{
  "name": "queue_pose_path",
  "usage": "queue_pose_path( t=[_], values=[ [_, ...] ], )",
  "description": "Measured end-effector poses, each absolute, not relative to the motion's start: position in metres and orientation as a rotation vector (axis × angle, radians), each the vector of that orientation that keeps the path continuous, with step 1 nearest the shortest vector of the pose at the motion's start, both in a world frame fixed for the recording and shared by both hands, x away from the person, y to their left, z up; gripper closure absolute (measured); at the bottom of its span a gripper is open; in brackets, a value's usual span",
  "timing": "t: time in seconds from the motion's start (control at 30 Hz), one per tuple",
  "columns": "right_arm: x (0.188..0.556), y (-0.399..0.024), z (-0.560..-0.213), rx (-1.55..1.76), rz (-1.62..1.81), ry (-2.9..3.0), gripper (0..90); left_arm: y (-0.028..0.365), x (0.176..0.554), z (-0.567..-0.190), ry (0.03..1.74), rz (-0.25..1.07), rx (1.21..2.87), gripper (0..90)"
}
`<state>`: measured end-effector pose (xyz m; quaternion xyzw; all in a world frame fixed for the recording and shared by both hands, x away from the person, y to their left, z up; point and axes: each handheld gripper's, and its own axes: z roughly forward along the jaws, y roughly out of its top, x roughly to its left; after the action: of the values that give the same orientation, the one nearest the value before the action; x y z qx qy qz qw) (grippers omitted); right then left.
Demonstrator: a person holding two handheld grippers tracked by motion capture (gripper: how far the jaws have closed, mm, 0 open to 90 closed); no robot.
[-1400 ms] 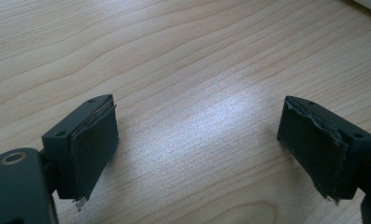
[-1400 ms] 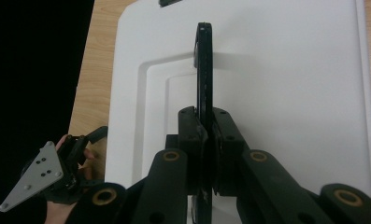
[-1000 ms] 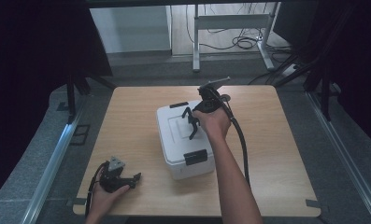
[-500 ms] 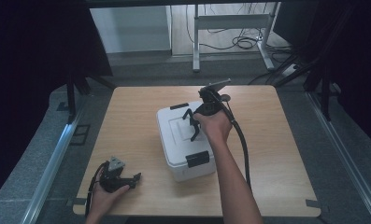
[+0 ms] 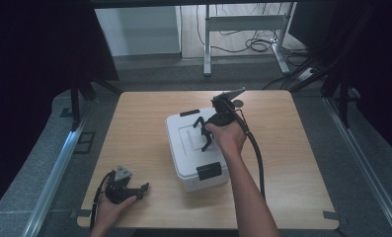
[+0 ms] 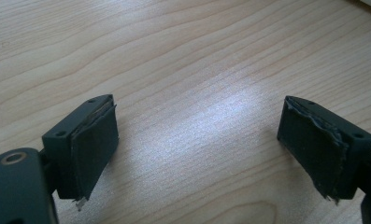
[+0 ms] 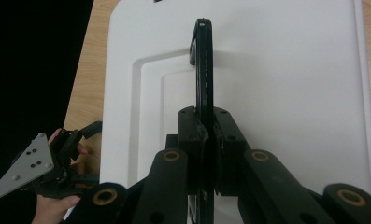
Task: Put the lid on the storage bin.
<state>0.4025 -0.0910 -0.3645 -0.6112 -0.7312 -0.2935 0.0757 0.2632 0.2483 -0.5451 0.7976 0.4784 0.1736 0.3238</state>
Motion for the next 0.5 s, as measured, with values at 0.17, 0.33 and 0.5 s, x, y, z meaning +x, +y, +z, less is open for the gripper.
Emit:
queue_pose_path(
  t=[0.17, 0.33, 0.5],
  values=[
    [0.404, -0.091, -0.365, -1.796, -0.872, -2.205, 75.2, 0.248, 0.263, -0.545, 1.255, 0.455, 2.093, 12.4],
    [0.403, -0.1, -0.357, -1.757, -0.928, -2.225, 67.1, 0.248, 0.263, -0.545, 1.255, 0.455, 2.093, 12.4],
    [0.4, -0.122, -0.348, -1.745, -0.997, -2.244, 60.5, 0.248, 0.263, -0.545, 1.255, 0.455, 2.092, 12.4]
  ],
)
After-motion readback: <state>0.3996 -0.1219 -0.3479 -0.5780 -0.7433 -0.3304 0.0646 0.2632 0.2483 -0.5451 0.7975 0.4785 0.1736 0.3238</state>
